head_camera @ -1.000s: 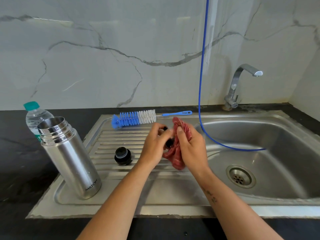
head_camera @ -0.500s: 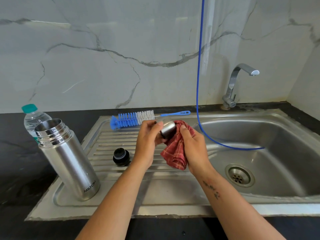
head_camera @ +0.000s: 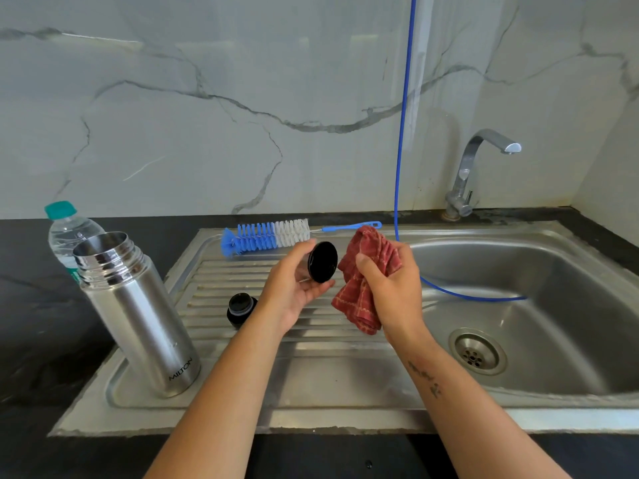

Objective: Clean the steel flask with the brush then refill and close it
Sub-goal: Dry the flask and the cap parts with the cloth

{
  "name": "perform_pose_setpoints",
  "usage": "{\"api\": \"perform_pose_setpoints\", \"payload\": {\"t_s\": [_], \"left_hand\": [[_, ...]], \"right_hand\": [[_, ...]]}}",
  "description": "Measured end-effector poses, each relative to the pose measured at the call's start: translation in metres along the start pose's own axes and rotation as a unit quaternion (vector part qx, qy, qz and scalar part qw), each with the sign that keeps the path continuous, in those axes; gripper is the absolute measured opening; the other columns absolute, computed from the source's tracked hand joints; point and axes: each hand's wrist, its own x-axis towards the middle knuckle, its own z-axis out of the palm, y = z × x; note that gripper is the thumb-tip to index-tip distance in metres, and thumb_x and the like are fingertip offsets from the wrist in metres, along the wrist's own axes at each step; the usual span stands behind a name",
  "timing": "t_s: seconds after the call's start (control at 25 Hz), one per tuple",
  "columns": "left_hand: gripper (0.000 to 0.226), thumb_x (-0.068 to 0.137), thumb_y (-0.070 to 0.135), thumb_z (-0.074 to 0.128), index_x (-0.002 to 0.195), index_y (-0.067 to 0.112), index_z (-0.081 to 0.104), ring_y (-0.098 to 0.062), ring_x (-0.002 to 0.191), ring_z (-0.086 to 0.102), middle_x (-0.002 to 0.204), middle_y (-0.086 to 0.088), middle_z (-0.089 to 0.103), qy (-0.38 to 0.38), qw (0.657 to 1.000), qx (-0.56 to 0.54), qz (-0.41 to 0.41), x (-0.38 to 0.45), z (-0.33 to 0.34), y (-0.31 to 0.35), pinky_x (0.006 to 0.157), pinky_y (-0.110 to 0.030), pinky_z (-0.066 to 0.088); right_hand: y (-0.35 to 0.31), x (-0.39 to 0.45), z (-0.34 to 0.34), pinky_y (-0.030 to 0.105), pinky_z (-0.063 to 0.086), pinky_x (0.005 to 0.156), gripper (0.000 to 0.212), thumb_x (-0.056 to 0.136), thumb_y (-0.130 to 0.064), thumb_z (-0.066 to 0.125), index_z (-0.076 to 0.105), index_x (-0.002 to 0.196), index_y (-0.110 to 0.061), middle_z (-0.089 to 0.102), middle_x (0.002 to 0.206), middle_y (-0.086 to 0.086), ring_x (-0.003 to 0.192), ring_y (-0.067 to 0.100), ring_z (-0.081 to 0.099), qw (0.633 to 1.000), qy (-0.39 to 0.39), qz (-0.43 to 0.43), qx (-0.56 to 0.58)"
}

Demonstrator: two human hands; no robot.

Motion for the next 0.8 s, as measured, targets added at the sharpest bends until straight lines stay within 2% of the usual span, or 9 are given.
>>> {"api": "perform_pose_setpoints", "payload": {"t_s": [0.12,0.24,0.36,0.44,0.52,0.56,0.64,0.72,0.8], "left_hand": [[0.034,0.094,0.040,0.068,0.109,0.010,0.068,-0.024,0.078,0.067,0.089,-0.014,0.069,-0.004,0.999,0.017,-0.028,-0.003,0.003,0.001,0.064,-0.032,0.059],[0.057,0.094,0.067,0.052,0.092,0.012,0.067,-0.013,0.053,0.050,0.072,-0.005,0.063,-0.042,0.987,0.149,-0.041,-0.006,0.006,-0.003,0.045,-0.023,0.039],[0.072,0.100,0.072,0.031,0.089,0.012,0.068,-0.010,0.042,0.041,0.062,-0.004,0.058,0.001,0.978,0.205,-0.023,-0.008,0.011,-0.007,0.036,-0.021,0.026],[0.069,0.104,0.065,0.027,0.097,0.012,0.071,-0.007,0.041,0.048,0.062,-0.001,0.061,0.040,0.979,0.200,-0.003,-0.004,0.010,-0.010,0.036,-0.019,0.029],[0.064,0.104,0.064,0.030,0.109,0.015,0.072,-0.009,0.063,0.066,0.079,0.001,0.072,0.058,0.972,0.226,0.034,0.002,0.007,-0.014,0.053,-0.022,0.045],[0.063,0.103,0.063,0.032,0.109,0.014,0.072,-0.012,0.078,0.069,0.089,0.000,0.073,0.064,0.963,0.253,0.068,0.005,0.004,-0.016,0.066,-0.028,0.048],[0.059,0.106,0.057,0.034,0.088,0.008,0.062,-0.015,0.077,0.059,0.081,-0.003,0.062,0.056,0.938,0.302,0.162,0.005,0.000,-0.022,0.074,-0.036,0.044],[0.048,0.108,0.049,0.033,0.086,0.014,0.056,-0.014,0.071,0.054,0.075,-0.004,0.055,0.017,0.909,0.310,0.277,0.000,0.001,-0.022,0.071,-0.035,0.046],[0.037,0.108,0.042,0.033,0.105,0.020,0.062,-0.013,0.077,0.058,0.086,0.000,0.061,-0.024,0.879,0.296,0.373,-0.001,0.000,-0.022,0.073,-0.031,0.048]], "right_hand": [[0.004,-0.008,0.003,0.032,0.051,0.045,0.016,0.096,-0.012,0.069,0.066,0.107,-0.024,0.067,0.071,0.008,0.056,0.025,0.069,0.993,-0.035,-0.084,-0.070],[0.019,-0.006,0.006,0.039,0.057,0.059,0.027,0.093,-0.016,0.072,0.069,0.114,-0.034,0.066,0.086,-0.016,0.069,0.019,0.067,0.950,-0.073,-0.211,-0.220],[0.020,-0.007,0.007,0.039,0.057,0.057,0.023,0.096,-0.016,0.067,0.067,0.109,-0.036,0.067,0.077,-0.011,0.063,0.016,0.068,0.939,-0.098,-0.206,-0.259],[0.018,-0.007,0.006,0.037,0.055,0.053,0.021,0.099,-0.016,0.062,0.063,0.096,-0.037,0.064,0.066,-0.007,0.055,0.016,0.065,0.943,-0.141,-0.182,-0.238],[0.016,-0.007,0.005,0.033,0.052,0.058,0.018,0.099,-0.018,0.060,0.060,0.087,-0.031,0.060,0.063,-0.010,0.058,0.011,0.062,0.934,-0.174,-0.184,-0.254],[0.016,-0.006,0.005,0.032,0.049,0.061,0.015,0.098,-0.019,0.060,0.060,0.084,-0.024,0.058,0.062,-0.010,0.059,0.009,0.058,0.930,-0.189,-0.176,-0.261],[0.015,-0.006,0.005,0.034,0.046,0.064,0.019,0.096,-0.017,0.061,0.059,0.078,-0.014,0.057,0.062,-0.008,0.061,0.011,0.054,0.939,-0.220,-0.119,-0.238],[0.006,-0.004,0.001,0.035,0.047,0.068,0.017,0.093,-0.010,0.063,0.063,0.076,-0.009,0.060,0.067,0.002,0.065,0.017,0.056,0.969,-0.231,0.008,-0.084],[-0.008,-0.004,-0.002,0.033,0.053,0.068,0.012,0.088,-0.007,0.065,0.071,0.078,-0.010,0.064,0.071,0.009,0.066,0.021,0.061,0.953,-0.229,0.152,0.127]]}}
